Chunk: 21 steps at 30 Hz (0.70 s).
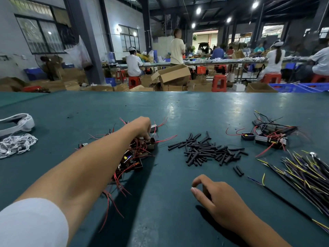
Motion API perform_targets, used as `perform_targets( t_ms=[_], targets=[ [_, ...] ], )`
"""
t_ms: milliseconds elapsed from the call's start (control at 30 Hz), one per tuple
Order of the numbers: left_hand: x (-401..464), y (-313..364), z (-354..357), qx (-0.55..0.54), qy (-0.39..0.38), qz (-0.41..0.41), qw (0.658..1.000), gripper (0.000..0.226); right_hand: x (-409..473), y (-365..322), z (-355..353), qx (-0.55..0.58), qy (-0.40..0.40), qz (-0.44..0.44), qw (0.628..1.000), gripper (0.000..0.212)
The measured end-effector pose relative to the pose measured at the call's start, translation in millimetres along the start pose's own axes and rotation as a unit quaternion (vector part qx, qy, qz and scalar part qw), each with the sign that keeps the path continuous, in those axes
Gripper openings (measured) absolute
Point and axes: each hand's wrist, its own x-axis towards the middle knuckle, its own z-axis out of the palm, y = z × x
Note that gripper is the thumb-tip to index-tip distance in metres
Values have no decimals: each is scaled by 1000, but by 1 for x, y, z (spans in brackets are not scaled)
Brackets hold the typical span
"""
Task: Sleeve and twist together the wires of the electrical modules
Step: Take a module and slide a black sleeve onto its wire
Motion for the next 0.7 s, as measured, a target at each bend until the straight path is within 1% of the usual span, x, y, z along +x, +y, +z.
perform_targets(
  t_ms=[67,133,233,333,433,533,567,633,700],
  targets=[
    [-5,-2,-14,-31,47,18,998,35,1,1,0,2,-3,6,1000,12],
    [-10,-5,-30,-54,111,29,992,35,3,2,1,4,-5,13,1000,12],
    [-19,-7,-55,-91,213,37,972,35,3,2,3,17,-7,23,1000,9],
    [-31,-5,-74,-131,282,41,950,38,4,2,3,18,-18,25,999,8],
    [-42,3,-85,-214,322,45,921,40,4,2,3,34,-16,30,999,9],
    [-55,15,-92,-344,340,55,874,32,3,3,3,61,-1,40,997,9],
    [-60,20,-94,-366,346,61,862,29,3,2,3,75,10,45,996,9],
    [-71,30,-97,-373,354,74,854,28,4,0,2,108,51,64,991,10],
    [-84,41,-97,-400,335,84,849,34,7,-4,-1,133,135,95,977,19]
  ],
)
